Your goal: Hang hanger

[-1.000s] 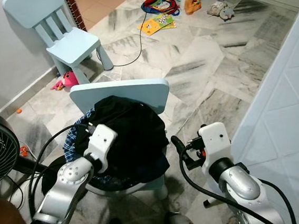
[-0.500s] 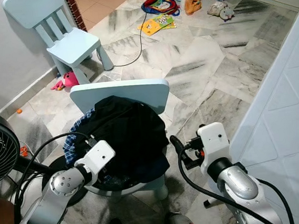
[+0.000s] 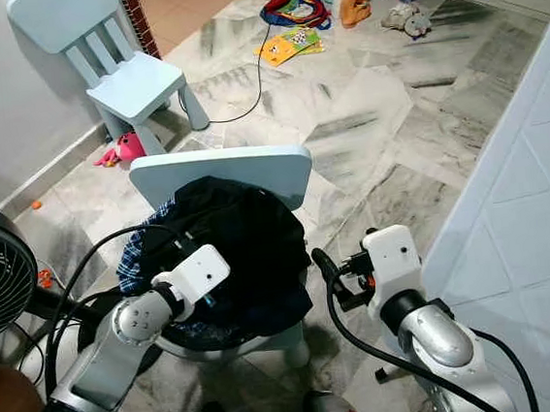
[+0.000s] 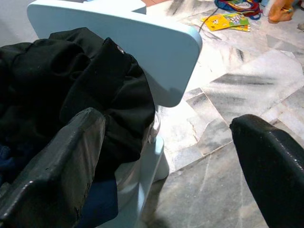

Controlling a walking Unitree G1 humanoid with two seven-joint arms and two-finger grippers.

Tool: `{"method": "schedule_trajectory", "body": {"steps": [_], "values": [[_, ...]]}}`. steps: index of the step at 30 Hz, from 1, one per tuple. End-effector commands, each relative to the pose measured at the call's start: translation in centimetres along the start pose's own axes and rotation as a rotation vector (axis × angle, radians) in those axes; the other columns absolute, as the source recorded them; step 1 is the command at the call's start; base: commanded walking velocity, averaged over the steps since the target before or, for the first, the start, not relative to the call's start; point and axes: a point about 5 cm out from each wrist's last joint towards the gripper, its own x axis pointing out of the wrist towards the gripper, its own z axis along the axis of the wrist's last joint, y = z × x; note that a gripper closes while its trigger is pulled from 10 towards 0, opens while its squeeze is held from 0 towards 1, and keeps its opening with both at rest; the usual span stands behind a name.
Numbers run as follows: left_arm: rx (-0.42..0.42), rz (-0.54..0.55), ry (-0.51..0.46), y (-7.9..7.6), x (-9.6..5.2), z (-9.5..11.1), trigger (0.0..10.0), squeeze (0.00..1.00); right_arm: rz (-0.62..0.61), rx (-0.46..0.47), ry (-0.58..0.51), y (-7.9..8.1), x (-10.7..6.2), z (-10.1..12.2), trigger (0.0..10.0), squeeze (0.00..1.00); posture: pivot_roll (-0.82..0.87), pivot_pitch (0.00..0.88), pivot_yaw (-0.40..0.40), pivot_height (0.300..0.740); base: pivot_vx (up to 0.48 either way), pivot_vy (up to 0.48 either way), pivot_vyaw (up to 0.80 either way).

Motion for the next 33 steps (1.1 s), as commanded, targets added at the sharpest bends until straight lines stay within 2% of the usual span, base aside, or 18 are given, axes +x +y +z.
{"method": "schedule_trajectory", "body": {"steps": [1,5,10,13,15,20,27,28,29,30,33], "values": [[-0.001,-0.016,-0.014,-0.5,0.1,0.5,10.0,1.0,-0.007,0.01,0.042,0.0,-0.2,-1.0,10.0,0.0,-0.12,0.243,0.032,0.74,0.0,0.0,0.0],[-0.027,-0.072,-0.017,-2.3,-0.5,1.0,10.0,1.0,-0.007,0.009,0.04,0.0,-0.1,-0.9,10.0,0.0,-0.12,0.243,0.033,0.74,0.0,0.0,0.0],[-0.016,-0.074,-0.005,-3.3,-1.8,1.0,10.0,1.0,-0.009,0.009,0.042,-0.1,-0.2,-1.0,10.0,0.0,-0.11,0.247,0.032,0.74,0.0,0.0,0.0],[-0.001,-0.028,0.005,-3.1,-2.3,0.8,10.0,1.0,-0.005,0.011,0.046,0.1,-0.2,-1.2,10.0,0.0,-0.11,0.249,0.031,0.74,0.0,0.0,0.0],[0.027,0.032,0.008,-2.2,-2.3,0.6,10.0,1.0,0.001,0.015,0.045,0.3,-0.1,-1.2,10.0,0.0,-0.11,0.25,0.028,0.74,0.0,0.0,0.0],[0.045,0.104,0.002,-0.6,-2.0,0.8,10.0,1.0,0.003,0.015,0.043,0.3,0.0,-1.1,10.0,0.0,-0.11,0.25,0.029,0.74,0.0,0.0,0.0],[0.064,0.098,0.052,0.1,-0.8,-0.9,10.0,1.0,-0.004,0.015,0.04,0.2,0.1,-1.1,10.0,0.0,-0.11,0.248,0.033,0.74,0.0,0.0,0.0],[0.068,0.09,0.05,0.1,-0.6,-0.9,10.0,0.89,-0.003,0.015,0.04,0.3,0.1,-1.1,10.0,0.0,-0.12,0.248,0.033,0.74,0.0,0.0,0.0],[0.063,0.08,0.047,0.1,-0.3,-1.0,10.0,0.16,-0.003,0.015,0.039,0.3,0.1,-1.1,10.0,0.0,-0.12,0.248,0.034,0.74,0.0,0.0,0.0],[0.062,0.075,0.047,0.0,-0.1,-1.0,10.0,0.0,-0.003,0.015,0.038,0.3,0.1,-1.1,10.0,0.0,-0.12,0.248,0.034,0.74,0.0,0.0,0.0],[0.065,0.055,0.048,-0.3,0.7,-1.2,10.0,0.0,-0.007,0.014,0.036,0.2,0.1,-1.0,10.0,0.0,-0.13,0.245,0.038,0.74,0.0,0.0,0.0]]}}
